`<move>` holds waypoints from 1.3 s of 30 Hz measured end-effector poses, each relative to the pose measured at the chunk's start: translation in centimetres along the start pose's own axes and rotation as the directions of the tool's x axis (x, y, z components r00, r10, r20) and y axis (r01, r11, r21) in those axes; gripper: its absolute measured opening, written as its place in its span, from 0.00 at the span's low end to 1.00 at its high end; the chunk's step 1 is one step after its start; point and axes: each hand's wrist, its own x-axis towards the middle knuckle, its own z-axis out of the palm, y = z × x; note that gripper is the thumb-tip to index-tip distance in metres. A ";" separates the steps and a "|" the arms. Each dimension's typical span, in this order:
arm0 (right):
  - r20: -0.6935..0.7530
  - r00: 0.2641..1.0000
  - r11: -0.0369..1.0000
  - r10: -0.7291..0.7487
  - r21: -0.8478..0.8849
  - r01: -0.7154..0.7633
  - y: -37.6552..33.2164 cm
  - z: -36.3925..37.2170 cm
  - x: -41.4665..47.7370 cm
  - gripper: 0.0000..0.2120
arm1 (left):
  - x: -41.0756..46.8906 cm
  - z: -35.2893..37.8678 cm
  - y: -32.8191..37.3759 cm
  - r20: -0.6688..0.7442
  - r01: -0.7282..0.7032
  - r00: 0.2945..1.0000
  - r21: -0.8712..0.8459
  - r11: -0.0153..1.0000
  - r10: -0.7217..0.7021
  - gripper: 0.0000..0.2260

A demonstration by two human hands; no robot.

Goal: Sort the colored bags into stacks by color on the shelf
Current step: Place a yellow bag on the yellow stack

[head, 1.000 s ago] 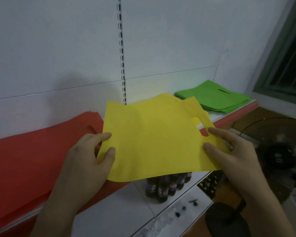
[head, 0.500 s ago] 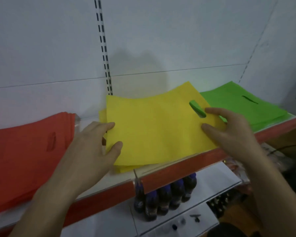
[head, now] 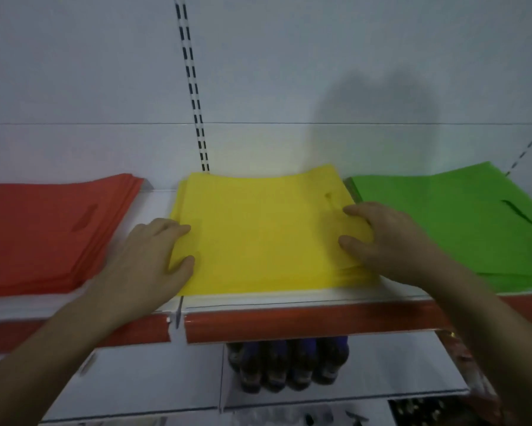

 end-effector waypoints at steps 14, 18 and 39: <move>-0.107 0.979 0.979 -0.176 0.087 0.186 2.4 3.0 -0.2 0.29 | -2.4 1.4 1.6 -0.101 0.150 0.981 -0.130 0.980 -0.164 0.30; -0.115 0.975 0.976 -0.191 0.087 0.202 2.2 2.8 -0.3 0.27 | -2.7 1.5 2.2 -0.103 0.149 0.982 -0.072 0.986 -0.156 0.30; -0.120 0.739 0.709 -0.663 0.215 0.671 -33.2 12.9 -2.6 0.19 | -21.6 -11.6 -19.9 -0.285 0.229 0.935 0.035 0.973 -0.210 0.22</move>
